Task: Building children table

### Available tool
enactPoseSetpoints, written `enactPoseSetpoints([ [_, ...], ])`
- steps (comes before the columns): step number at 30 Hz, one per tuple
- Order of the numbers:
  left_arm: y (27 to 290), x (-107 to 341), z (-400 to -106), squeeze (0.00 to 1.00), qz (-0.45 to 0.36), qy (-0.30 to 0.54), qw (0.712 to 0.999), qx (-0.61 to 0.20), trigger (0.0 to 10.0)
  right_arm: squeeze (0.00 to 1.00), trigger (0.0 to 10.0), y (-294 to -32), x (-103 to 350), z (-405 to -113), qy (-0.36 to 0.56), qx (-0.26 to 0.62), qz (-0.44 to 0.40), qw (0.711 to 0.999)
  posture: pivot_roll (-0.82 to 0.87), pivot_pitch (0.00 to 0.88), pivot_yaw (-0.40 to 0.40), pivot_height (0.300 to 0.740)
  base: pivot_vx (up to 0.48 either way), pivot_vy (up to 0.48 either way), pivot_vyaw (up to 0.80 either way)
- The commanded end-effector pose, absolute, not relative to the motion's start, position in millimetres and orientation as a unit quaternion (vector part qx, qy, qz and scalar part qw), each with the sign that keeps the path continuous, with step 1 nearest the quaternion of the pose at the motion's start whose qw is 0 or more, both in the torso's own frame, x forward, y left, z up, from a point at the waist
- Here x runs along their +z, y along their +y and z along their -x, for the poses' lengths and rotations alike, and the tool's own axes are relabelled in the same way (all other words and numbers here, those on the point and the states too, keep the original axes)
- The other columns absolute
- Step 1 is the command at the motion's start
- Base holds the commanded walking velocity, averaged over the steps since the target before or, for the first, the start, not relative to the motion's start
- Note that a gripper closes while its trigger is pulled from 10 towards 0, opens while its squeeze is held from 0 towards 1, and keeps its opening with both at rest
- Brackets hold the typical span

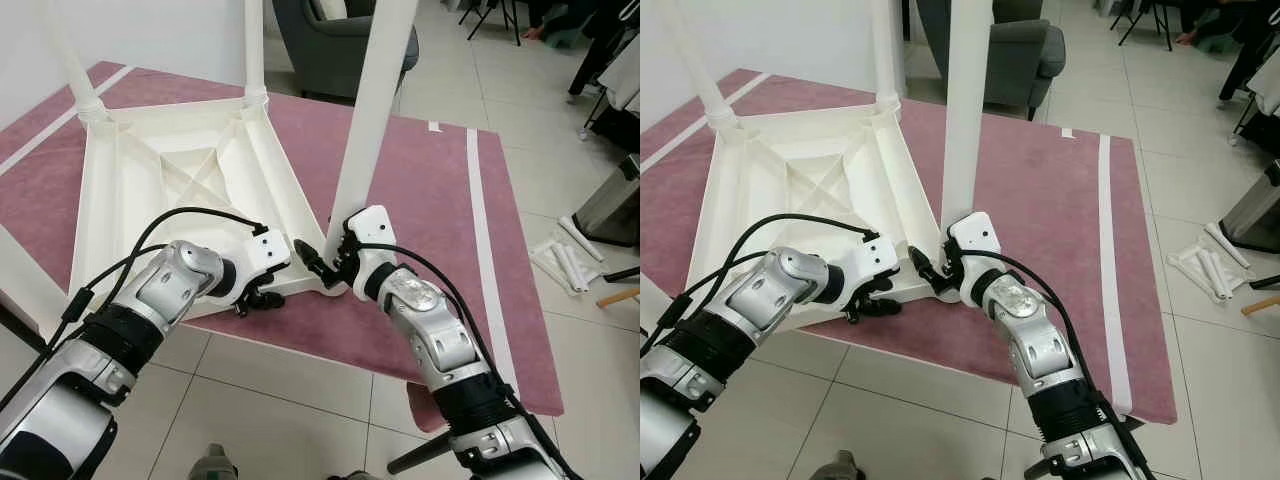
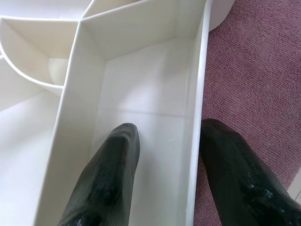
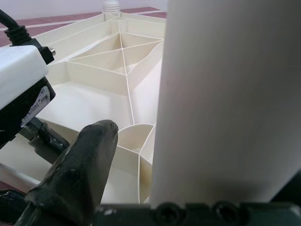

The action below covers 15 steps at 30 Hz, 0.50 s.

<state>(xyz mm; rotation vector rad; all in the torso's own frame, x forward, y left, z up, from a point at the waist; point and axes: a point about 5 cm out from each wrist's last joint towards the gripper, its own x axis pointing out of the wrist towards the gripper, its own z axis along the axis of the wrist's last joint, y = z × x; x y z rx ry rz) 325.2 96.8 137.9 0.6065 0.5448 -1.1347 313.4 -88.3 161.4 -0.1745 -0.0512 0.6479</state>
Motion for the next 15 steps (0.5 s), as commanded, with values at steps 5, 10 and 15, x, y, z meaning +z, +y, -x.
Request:
enactPoseSetpoints([
  [5, 80.8, 176.7, -319.0, 0.0, -0.319, 0.017, 0.747, -0.583, 10.0, 0.0, 10.0, -95.7, 168.5, -310.9, -0.037, 0.326, 0.069, 0.942, 0.23, 0.083, -0.034, 0.74, 0.0, 0.0, 0.0],
  [10, 80.8, 176.7, -319.0, 0.0, -0.319, 0.017, 0.747, -0.583, 10.0, 0.0, 10.0, -95.7, 168.5, -310.9, -0.037, 0.326, 0.069, 0.942, 0.23, 0.083, -0.034, 0.74, 0.0, 0.0, 0.0],
  [15, 80.8, 176.7, -319.0, 0.0, -0.319, 0.017, 0.747, -0.583, 10.0, 0.0, 10.0, -95.7, 168.5, -310.9, -0.037, 0.326, 0.069, 0.942, 0.23, 0.083, -0.034, 0.74, 0.0, 0.0, 0.0],
])
